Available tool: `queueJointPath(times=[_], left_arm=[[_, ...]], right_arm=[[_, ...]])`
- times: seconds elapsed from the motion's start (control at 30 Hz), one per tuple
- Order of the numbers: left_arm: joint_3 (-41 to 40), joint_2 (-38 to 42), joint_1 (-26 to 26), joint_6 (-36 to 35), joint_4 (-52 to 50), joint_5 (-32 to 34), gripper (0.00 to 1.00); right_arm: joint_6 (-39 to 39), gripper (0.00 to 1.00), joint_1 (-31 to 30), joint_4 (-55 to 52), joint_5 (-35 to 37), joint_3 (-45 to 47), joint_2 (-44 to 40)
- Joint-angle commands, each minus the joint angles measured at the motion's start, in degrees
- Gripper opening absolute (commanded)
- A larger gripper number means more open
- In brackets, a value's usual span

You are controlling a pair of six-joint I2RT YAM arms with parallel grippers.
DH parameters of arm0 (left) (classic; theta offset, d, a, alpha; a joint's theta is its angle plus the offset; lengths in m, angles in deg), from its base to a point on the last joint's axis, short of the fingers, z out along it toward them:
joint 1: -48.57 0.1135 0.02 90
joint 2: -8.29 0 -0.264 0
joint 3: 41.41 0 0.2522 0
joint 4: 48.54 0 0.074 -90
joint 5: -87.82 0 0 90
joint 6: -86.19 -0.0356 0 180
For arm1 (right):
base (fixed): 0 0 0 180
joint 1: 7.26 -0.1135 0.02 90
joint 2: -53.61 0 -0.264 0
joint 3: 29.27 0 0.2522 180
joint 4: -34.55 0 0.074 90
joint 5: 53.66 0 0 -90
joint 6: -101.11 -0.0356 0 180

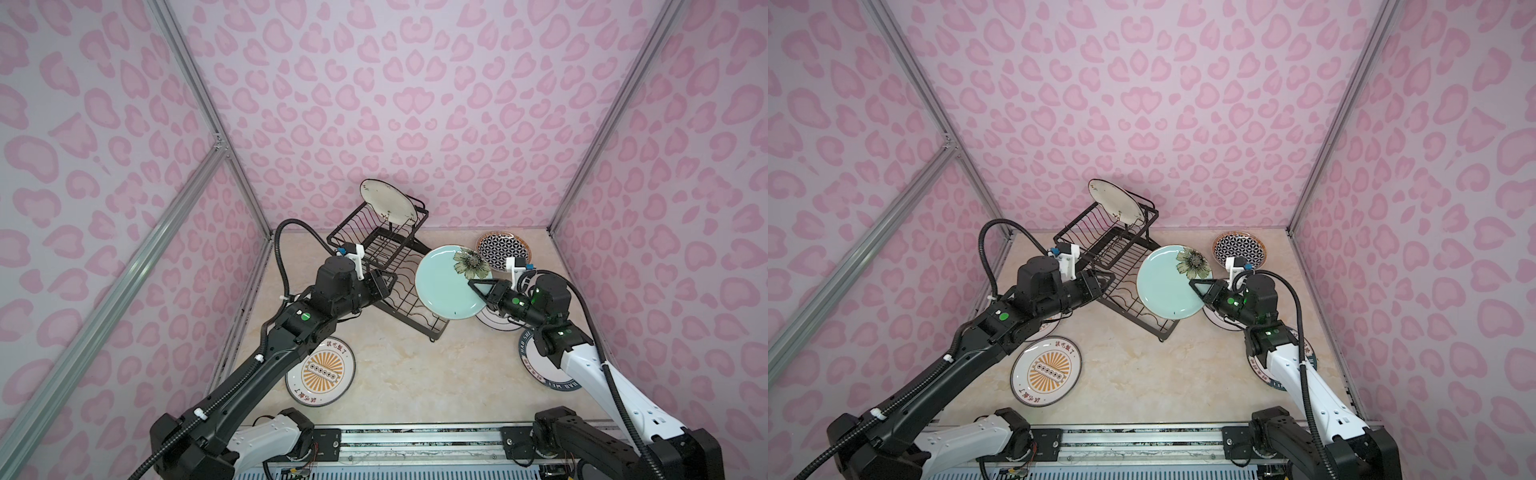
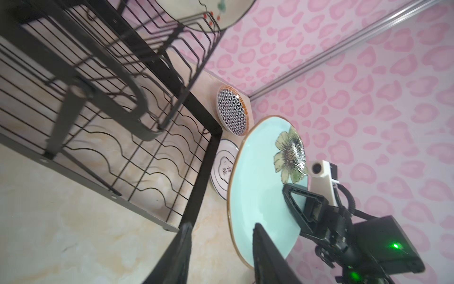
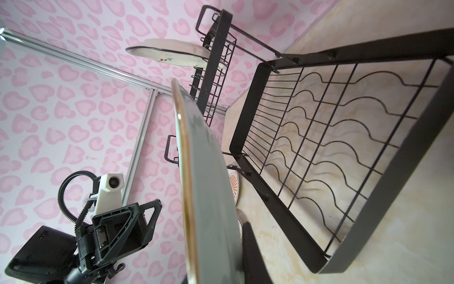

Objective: Load plates into a dish rack
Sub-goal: Pick up the plate from the bottom-center of the table, then rotate the dish rack at the top-center of the table.

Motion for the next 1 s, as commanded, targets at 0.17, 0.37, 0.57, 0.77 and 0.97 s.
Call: queueJointPath(times=[0.17, 0.37, 0.57, 0.77, 0.97], left_arm=[[6.35, -0.99, 0.73, -3.01, -14.39, 18.39, 0.45], [6.72, -4.12, 4.26, -0.64, -13.0, 16.79, 0.45], [10.56, -6.33, 6.95, -2.3, -9.95, 15.45, 0.45], [17.38, -11.1, 7.52, -3.35, -11.77, 19.46, 0.46], [21.15, -15.92, 8.57, -2.61, -13.17, 22.25, 0.45]], right_arm=[[5.7, 0.0, 3.01, 1.12, -0.18, -3.71, 0.4], [5.93, 0.0, 4.36, 2.33, -0.81, -4.75, 1.46], [7.27, 0.0, 4.48, 1.03, -0.99, -4.78, 1.44], [6.66, 0.0, 4.68, 1.92, -1.51, -4.15, 1.46], [6.49, 0.0, 4.72, 1.84, -2.22, -3.84, 1.03]])
